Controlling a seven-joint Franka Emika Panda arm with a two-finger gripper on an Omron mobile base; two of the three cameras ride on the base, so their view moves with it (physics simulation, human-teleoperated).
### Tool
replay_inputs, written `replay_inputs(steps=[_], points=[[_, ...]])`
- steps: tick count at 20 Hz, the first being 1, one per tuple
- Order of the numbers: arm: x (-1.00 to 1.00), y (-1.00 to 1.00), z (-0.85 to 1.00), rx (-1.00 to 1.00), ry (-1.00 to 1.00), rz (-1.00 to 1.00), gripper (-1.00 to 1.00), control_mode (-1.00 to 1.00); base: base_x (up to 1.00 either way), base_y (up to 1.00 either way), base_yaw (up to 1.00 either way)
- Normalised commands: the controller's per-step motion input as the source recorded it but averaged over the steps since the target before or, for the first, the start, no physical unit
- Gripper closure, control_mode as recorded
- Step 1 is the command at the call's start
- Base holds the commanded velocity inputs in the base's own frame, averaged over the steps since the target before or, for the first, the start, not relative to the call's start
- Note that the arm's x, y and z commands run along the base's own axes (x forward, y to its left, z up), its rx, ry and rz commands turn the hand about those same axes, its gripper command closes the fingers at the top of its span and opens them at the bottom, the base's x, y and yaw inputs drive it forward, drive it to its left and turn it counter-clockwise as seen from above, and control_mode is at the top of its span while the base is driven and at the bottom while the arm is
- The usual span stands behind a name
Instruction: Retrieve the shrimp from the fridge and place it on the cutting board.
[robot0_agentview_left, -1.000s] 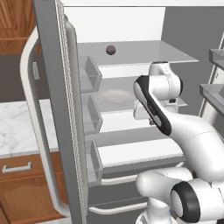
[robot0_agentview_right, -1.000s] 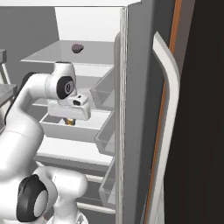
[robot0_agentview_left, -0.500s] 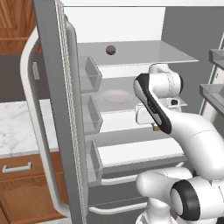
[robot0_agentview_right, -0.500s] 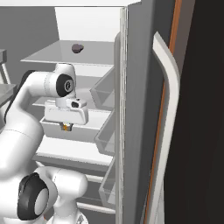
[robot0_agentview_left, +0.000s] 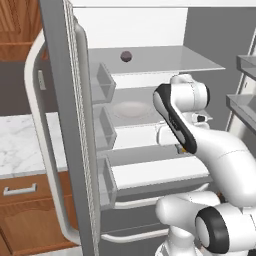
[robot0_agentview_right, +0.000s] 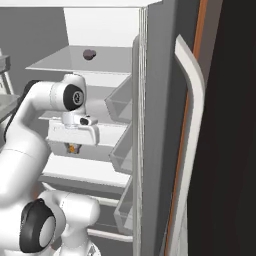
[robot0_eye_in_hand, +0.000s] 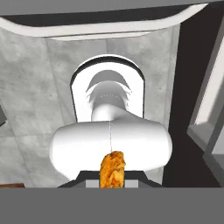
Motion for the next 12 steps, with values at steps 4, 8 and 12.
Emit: replay_inputs(steps=[4,8,12], points=[[0.0,0.0,0.0,0.0,0.0,0.0,1.0,1.0,-0.71,0.0,0.0],[0.0,0.0,0.0,0.0,0.0,0.0,1.0,1.0,-0.95,0.0,0.0],[0.0,0.0,0.0,0.0,0.0,0.0,1.0,1.0,-0.99,0.0,0.0]])
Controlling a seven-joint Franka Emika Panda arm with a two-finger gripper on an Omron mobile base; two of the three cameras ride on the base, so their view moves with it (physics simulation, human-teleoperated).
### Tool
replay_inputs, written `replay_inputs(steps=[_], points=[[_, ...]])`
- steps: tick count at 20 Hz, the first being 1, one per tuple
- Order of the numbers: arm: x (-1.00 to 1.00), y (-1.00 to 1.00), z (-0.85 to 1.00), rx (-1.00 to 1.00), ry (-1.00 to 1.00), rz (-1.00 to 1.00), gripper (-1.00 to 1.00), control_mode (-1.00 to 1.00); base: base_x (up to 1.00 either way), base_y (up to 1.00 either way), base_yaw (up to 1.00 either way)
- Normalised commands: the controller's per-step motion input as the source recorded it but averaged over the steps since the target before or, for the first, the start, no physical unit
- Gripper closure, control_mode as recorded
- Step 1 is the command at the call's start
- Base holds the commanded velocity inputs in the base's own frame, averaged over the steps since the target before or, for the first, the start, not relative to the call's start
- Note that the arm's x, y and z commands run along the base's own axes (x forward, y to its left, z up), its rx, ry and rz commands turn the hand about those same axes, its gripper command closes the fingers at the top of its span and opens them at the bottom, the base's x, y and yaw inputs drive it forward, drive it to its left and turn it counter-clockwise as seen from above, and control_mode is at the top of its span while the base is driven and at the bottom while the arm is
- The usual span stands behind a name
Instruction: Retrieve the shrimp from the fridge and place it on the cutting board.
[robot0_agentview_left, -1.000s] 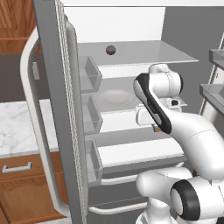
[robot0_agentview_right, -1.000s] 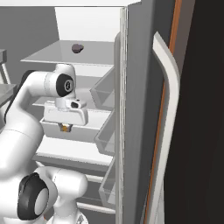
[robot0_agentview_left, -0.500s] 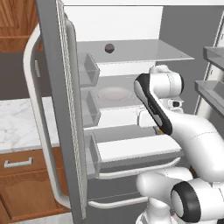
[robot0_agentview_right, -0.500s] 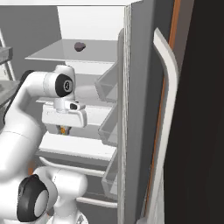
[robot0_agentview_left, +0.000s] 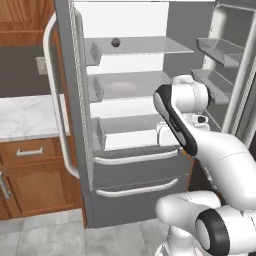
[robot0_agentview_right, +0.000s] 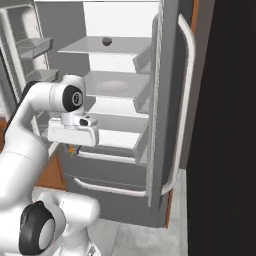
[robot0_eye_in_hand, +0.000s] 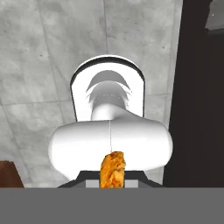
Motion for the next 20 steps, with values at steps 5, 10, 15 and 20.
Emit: replay_inputs(steps=[5,10,15,20], points=[[0.0,0.0,0.0,0.0,0.0,0.0,1.0,1.0,-0.93,0.1,0.0],[0.0,0.0,0.0,0.0,0.0,0.0,1.0,1.0,-0.79,0.59,0.19],[0.0,0.0,0.0,0.0,0.0,0.0,1.0,1.0,-0.44,0.7,0.64],[0.0,0.0,0.0,0.0,0.0,0.0,1.0,1.0,-0.17,0.77,0.82]])
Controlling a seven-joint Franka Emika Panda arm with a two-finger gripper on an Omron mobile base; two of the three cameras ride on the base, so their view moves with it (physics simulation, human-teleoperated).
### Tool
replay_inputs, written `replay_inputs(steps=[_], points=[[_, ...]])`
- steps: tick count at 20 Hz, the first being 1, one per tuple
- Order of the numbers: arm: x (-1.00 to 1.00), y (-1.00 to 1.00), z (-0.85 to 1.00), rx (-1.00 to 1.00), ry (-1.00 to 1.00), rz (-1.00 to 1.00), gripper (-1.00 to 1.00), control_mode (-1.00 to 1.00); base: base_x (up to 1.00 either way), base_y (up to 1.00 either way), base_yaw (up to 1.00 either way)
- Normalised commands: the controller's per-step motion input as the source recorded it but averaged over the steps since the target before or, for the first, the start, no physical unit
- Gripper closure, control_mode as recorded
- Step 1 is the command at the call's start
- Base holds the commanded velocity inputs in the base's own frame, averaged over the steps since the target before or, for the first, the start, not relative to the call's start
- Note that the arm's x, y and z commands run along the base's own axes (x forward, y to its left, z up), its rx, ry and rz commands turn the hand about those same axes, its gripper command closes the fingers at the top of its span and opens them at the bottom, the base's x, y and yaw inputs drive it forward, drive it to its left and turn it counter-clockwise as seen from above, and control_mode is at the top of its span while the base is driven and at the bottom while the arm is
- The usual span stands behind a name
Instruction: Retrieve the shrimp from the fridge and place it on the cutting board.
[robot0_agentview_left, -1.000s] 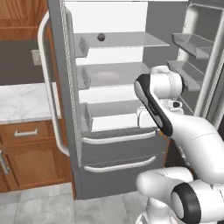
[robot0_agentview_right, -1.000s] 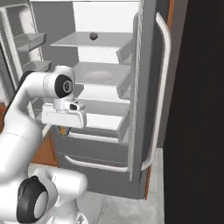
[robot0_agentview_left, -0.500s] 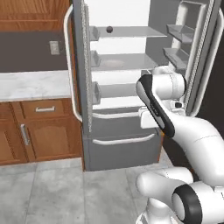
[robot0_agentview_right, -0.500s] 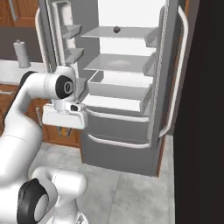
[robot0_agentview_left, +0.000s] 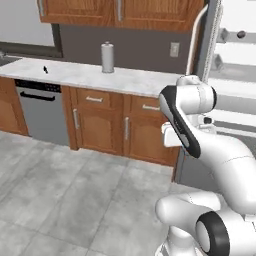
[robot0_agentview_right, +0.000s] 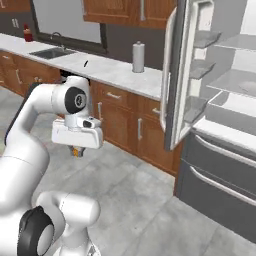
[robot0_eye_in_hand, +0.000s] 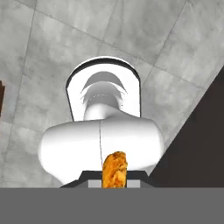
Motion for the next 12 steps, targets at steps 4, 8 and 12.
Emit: replay_inputs(steps=[4,8,12], points=[[0.0,0.0,0.0,0.0,0.0,0.0,1.0,1.0,0.31,0.85,0.67],[0.0,0.0,0.0,0.0,0.0,0.0,1.0,1.0,0.95,0.78,0.49],[0.0,0.0,0.0,0.0,0.0,0.0,1.0,1.0,1.0,0.41,0.37]])
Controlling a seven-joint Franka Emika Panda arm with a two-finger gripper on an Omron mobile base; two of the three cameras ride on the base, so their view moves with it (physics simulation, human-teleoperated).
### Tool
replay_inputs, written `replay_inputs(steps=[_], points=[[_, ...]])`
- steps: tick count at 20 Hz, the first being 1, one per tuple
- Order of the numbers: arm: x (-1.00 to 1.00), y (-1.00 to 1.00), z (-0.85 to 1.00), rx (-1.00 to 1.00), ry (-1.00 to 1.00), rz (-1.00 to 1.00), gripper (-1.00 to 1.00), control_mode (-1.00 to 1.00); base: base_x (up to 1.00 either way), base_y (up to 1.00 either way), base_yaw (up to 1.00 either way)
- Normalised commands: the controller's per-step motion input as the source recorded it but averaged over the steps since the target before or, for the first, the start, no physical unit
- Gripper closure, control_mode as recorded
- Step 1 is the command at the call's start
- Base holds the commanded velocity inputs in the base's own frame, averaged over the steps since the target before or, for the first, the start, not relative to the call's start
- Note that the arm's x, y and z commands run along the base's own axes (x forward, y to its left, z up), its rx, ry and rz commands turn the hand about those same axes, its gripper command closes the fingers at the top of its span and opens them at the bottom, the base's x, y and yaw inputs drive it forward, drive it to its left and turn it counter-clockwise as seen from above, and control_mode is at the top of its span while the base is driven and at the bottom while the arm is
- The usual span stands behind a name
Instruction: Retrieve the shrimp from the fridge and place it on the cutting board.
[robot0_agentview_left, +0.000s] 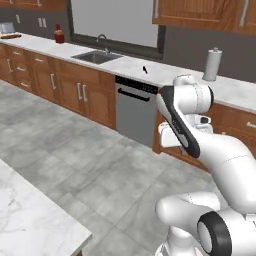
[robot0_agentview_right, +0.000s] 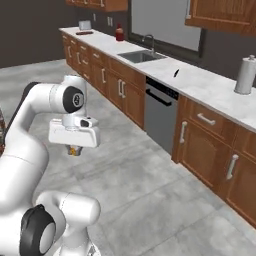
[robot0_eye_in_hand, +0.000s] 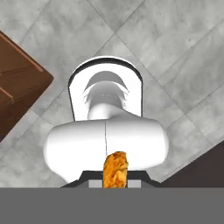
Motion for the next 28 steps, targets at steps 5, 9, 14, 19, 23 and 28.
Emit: replay_inputs(steps=[5,9,14,19,23,28], points=[[0.0,0.0,0.0,0.0,0.0,0.0,1.0,1.0,1.0,-0.2,0.33],[0.0,0.0,0.0,0.0,0.0,0.0,1.0,1.0,1.0,-0.48,0.49],[0.0,0.0,0.0,0.0,0.0,0.0,1.0,1.0,0.94,-0.59,0.55],[0.0,0.0,0.0,0.0,0.0,0.0,1.0,1.0,0.99,-0.27,0.37],[0.0,0.0,0.0,0.0,0.0,0.0,1.0,1.0,1.0,0.03,0.2],[0.0,0.0,0.0,0.0,0.0,0.0,1.0,1.0,1.0,0.07,0.19]])
